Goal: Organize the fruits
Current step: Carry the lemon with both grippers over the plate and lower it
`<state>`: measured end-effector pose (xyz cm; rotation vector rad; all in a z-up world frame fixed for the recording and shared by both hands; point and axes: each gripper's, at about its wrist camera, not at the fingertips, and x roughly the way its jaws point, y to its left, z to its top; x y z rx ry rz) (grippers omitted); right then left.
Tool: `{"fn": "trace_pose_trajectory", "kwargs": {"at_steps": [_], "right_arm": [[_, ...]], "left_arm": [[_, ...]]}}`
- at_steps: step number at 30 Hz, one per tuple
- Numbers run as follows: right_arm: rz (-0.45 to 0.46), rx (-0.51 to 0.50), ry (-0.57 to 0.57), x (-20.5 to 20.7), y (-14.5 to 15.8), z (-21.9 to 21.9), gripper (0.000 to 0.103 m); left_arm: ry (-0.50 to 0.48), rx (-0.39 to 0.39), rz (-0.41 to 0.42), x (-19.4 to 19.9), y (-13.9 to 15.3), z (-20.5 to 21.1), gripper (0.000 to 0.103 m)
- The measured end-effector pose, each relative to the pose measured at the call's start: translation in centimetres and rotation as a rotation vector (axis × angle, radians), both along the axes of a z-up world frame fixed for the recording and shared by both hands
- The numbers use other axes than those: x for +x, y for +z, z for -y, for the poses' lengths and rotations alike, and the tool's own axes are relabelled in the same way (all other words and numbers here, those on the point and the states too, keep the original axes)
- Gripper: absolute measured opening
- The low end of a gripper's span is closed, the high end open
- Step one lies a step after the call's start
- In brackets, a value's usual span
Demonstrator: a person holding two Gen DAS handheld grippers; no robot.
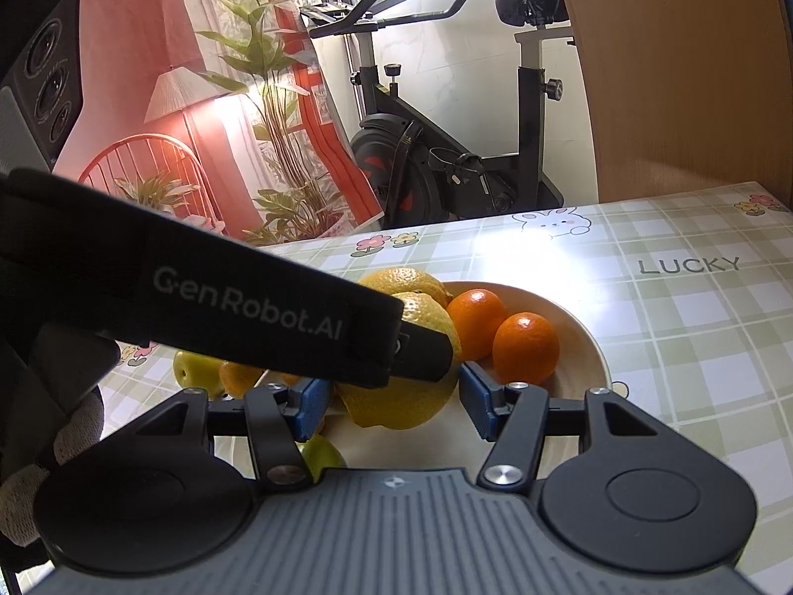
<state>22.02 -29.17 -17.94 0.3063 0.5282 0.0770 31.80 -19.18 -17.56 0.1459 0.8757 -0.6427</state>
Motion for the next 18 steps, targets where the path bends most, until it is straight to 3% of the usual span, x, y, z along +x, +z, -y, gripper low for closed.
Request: {"fn": "trace_pose_trajectory", "kwargs": {"at_steps": [12,18], "right_arm": [[-0.023,-0.046,0.009,0.9,-0.6,-1.1,0.059],[-0.036,0.008,-0.002,0.8,-1.0,-0.6,0.060]], "left_arm": [[0.033,-0.012,-0.006,0.1,-0.6,-0.8,0.055],[0.027,-0.044,-0.004,-0.4,0.0,-1.4,0.055]]}}
